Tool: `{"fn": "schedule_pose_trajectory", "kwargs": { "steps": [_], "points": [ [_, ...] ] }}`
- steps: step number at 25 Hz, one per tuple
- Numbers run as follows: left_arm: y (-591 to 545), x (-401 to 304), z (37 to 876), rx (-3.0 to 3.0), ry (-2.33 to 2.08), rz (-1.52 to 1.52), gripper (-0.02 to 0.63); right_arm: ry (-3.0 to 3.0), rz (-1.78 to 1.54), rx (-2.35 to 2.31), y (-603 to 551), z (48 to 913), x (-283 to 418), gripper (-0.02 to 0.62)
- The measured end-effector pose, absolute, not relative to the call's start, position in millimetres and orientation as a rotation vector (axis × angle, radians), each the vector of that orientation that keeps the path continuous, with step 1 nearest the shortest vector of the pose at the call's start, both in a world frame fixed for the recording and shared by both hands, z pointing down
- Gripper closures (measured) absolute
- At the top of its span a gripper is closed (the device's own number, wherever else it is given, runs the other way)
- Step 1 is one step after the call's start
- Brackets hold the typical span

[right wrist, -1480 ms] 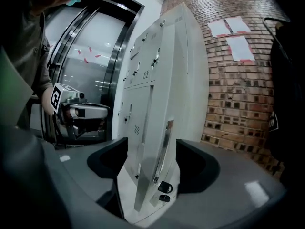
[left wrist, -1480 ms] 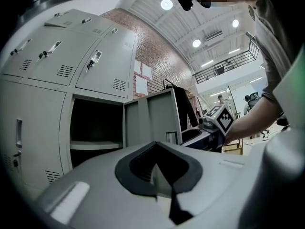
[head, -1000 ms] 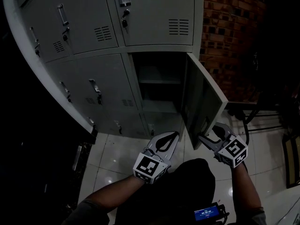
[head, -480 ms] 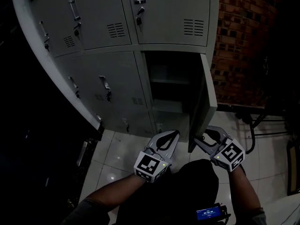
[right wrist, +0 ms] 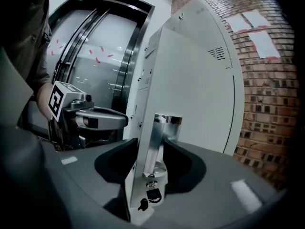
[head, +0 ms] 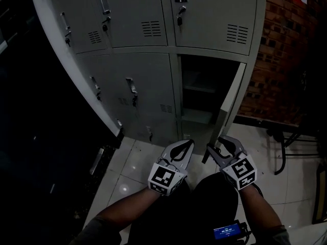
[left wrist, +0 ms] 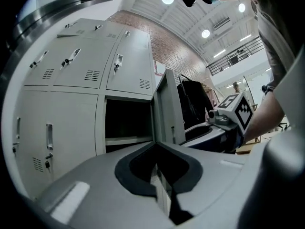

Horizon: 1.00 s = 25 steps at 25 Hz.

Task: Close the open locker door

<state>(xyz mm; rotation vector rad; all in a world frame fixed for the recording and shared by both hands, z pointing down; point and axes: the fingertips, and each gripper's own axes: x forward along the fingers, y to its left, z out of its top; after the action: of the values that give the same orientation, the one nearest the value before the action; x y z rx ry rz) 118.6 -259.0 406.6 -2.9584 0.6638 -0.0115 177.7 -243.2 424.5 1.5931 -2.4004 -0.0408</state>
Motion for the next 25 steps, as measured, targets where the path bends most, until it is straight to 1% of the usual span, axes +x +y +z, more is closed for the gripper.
{"fn": "schedule_pose_trajectory", "kwargs": {
  "steps": [10, 20, 21, 25],
  "points": [
    [-292.7, 79.7, 413.5, -2.932, 0.809, -0.039, 0.604, -2.338, -0.009, 1.71, -309.3, 428.0, 145.2, 0.42],
    [-322.9, 40.0, 414.4, -2.897, 0.932, -0.033, 0.604, -2.266, -0.004, 1.83, -367.6, 431.3, 132.9, 0.421],
    [-324.5, 35.7, 414.6, -2.898, 0.942, -0.036, 0.604, -2.261, -0.008, 1.834, -372.7, 431.9, 130.8, 0.46],
    [-332.4, 19.6, 414.2, -2.878, 0.98, -0.037, 0.604, -2.235, 0.006, 1.874, -395.1, 433.8, 129.5, 0.465]
  ]
}}
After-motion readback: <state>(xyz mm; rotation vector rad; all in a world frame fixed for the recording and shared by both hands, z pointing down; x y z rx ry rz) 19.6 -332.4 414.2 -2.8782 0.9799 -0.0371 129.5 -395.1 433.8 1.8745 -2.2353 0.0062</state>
